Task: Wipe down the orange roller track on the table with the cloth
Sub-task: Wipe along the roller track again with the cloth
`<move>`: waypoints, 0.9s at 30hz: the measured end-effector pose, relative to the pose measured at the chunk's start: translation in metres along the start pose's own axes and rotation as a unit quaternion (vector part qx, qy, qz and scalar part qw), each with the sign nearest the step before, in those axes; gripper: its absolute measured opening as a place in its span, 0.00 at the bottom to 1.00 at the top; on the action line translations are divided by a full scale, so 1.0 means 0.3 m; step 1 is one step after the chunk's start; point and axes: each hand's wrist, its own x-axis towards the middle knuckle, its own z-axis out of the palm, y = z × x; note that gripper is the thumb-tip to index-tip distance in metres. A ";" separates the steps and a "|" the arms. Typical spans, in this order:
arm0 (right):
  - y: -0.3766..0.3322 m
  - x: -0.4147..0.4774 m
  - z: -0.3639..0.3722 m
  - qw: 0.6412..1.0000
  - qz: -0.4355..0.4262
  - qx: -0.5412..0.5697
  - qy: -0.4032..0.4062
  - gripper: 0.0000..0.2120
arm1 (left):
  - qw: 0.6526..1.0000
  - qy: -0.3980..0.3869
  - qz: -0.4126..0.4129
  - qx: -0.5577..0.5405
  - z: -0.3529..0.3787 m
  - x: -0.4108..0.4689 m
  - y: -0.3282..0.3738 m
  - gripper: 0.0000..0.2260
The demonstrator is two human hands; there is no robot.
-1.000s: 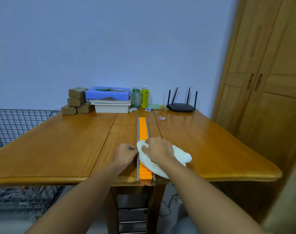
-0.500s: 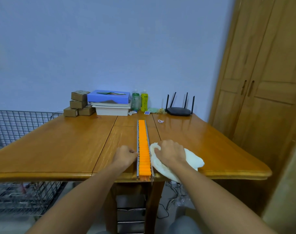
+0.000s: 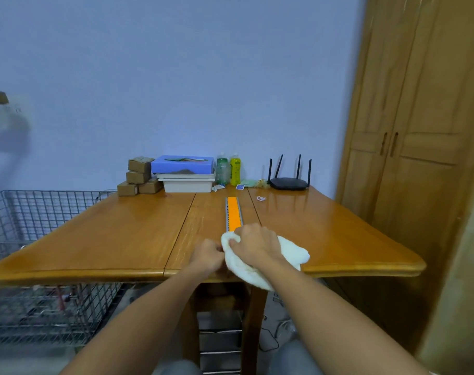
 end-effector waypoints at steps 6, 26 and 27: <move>0.001 -0.038 0.038 0.999 -0.022 -0.044 -0.007 0.16 | 1.000 -0.007 -0.001 0.015 0.012 -0.007 -0.013 0.12; 0.125 -0.062 0.007 0.994 -0.033 -0.100 -0.015 0.17 | 1.000 -0.014 0.005 0.015 0.006 0.040 -0.005 0.02; 0.126 -0.062 0.006 0.994 -0.033 -0.102 -0.014 0.17 | 1.000 -0.016 0.005 0.014 0.004 0.041 -0.006 0.02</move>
